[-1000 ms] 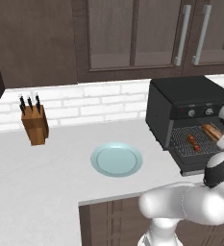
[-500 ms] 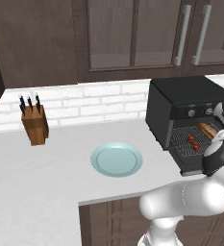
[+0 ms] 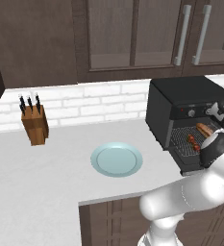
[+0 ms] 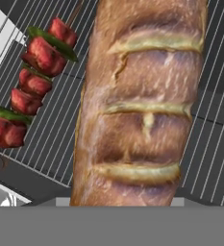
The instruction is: Pick up the kebab skewer and baguette bread, and place them inside the toaster oven. Close the toaster oven door and start by setting the timer.
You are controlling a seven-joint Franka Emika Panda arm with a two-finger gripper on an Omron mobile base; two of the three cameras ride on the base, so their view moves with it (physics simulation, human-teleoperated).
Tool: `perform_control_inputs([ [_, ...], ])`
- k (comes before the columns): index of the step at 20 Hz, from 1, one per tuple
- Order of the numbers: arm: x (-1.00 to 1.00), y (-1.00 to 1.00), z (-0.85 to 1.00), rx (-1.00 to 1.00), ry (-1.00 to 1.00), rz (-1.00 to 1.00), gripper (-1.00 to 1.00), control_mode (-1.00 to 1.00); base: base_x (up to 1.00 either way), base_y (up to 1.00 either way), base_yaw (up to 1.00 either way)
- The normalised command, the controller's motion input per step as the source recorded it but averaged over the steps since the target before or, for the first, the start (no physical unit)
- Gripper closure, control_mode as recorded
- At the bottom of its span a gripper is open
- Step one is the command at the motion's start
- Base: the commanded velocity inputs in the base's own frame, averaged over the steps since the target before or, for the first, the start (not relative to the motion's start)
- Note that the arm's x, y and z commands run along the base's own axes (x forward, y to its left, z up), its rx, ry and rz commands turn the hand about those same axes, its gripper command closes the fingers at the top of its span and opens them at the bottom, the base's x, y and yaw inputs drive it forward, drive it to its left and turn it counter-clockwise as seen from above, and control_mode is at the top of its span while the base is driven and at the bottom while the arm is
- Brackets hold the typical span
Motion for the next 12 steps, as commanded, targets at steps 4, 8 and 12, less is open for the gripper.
perform_control_inputs([
  [4,0.05,0.00,-0.05,0.00,0.00,0.00,1.00,-1.00,0.00,0.00,0.00],
  [8,0.05,0.00,-0.04,0.00,0.00,0.00,-1.00,-1.00,0.00,0.00,0.00],
  [12,0.04,0.00,-0.07,0.00,0.00,0.00,-1.00,-1.00,0.00,0.00,0.00],
])
